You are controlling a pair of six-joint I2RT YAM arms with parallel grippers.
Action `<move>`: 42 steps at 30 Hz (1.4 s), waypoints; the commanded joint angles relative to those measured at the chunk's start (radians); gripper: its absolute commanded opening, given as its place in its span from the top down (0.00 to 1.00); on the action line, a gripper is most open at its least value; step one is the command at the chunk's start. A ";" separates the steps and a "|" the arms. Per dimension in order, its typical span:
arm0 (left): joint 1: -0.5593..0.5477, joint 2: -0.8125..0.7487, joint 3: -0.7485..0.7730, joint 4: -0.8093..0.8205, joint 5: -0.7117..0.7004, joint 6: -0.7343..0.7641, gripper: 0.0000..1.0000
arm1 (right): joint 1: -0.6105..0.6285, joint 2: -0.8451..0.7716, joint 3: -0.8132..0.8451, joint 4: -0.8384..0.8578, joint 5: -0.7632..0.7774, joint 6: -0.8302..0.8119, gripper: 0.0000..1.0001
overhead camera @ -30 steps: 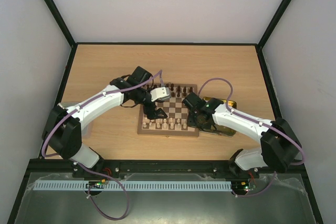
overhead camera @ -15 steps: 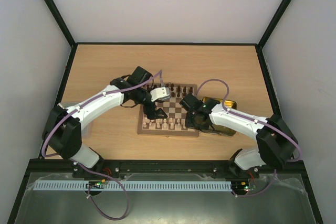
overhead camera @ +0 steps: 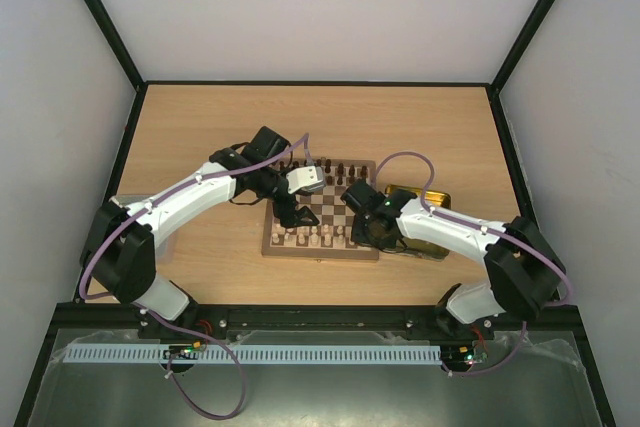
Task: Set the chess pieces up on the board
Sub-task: Place the chess piece on the chessboard, then reset both arms
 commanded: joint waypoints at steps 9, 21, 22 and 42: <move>0.021 -0.017 -0.027 0.007 0.012 0.006 0.09 | 0.006 -0.067 0.033 -0.063 0.058 0.017 0.80; 0.155 0.084 0.017 -0.114 0.240 0.081 0.11 | 0.007 -0.380 -0.072 0.354 -0.317 0.114 0.69; 0.163 0.094 0.024 -0.132 0.265 0.093 0.11 | 0.007 -0.386 -0.098 0.411 -0.355 0.130 0.71; 0.213 0.142 0.114 -0.292 0.317 0.166 0.27 | 0.006 -0.462 -0.203 0.549 -0.323 0.156 0.52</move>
